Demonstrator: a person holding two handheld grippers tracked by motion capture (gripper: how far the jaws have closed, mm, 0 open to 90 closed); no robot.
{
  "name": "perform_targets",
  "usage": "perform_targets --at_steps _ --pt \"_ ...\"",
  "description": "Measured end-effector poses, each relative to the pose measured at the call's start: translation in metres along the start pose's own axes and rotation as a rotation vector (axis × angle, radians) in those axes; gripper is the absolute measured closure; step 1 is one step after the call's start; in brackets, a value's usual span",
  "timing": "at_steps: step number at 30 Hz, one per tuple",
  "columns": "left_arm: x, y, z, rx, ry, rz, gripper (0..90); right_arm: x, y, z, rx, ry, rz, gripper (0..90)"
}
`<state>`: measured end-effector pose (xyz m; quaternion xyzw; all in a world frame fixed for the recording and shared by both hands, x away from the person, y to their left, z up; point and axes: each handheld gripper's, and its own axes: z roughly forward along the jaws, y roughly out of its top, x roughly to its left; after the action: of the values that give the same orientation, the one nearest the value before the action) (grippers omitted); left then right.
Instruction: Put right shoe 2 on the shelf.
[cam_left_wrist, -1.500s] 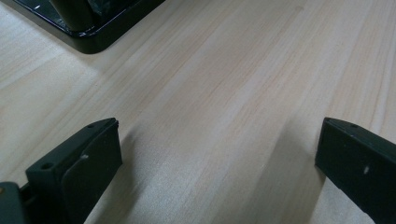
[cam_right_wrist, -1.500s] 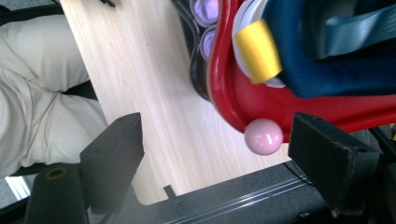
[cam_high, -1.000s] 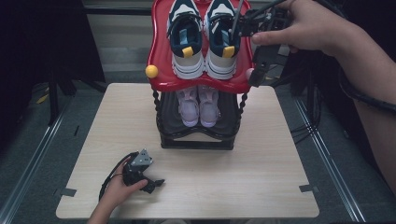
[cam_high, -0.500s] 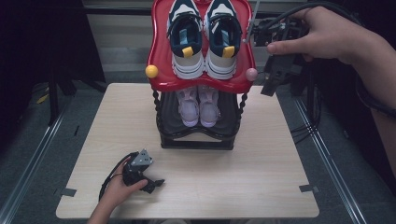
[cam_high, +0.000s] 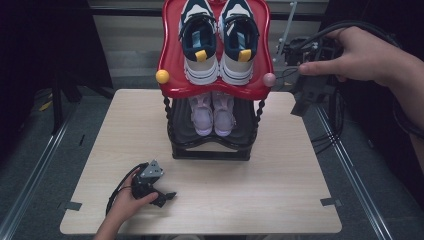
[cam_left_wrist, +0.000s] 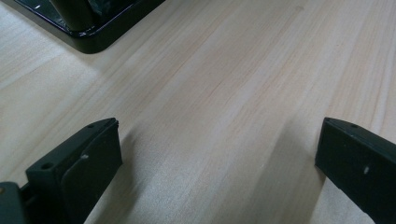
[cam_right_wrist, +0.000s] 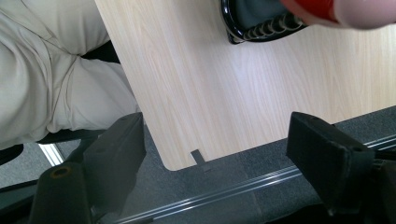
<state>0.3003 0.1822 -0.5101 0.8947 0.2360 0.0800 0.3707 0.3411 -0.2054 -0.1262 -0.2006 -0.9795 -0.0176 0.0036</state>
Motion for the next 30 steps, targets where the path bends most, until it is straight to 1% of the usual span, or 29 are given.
perform_targets --at_steps 3,5,6,15,20,23,24,28,30 --pt "0.0 0.0 0.0 0.0 0.0 0.0 0.0 0.001 -0.005 0.003 0.001 0.004 0.004 19.3" --pt "0.0 0.0 0.0 -0.002 -0.002 0.001 0.0 0.001 -0.009 0.007 -0.008 0.008 0.005 19.3" --pt "0.0 0.0 0.0 0.0 0.0 0.0 0.0 0.002 -0.01 0.009 0.001 0.004 0.009 19.3" --pt "0.0 0.0 0.0 -0.001 -0.002 0.001 0.0 0.003 -0.026 0.027 0.009 0.013 0.018 19.3" --pt "0.0 0.0 0.0 -0.001 -0.001 0.002 0.0 0.004 -0.033 0.035 0.0 0.014 0.022 19.3" --pt "0.0 0.0 0.0 -0.001 -0.001 0.001 0.0 0.005 -0.037 0.043 0.005 0.015 0.025 19.3" --pt "0.0 0.0 0.0 0.0 0.0 0.0 0.0 0.005 -0.038 0.045 0.004 0.023 0.024 19.3" --pt "0.0 0.0 0.0 0.0 0.0 0.0 0.0 0.005 -0.042 0.055 0.014 0.02 0.026 19.3" --pt "0.0 0.0 0.0 0.0 0.0 0.0 0.0 0.005 -0.044 0.06 0.008 0.026 0.026 19.3"
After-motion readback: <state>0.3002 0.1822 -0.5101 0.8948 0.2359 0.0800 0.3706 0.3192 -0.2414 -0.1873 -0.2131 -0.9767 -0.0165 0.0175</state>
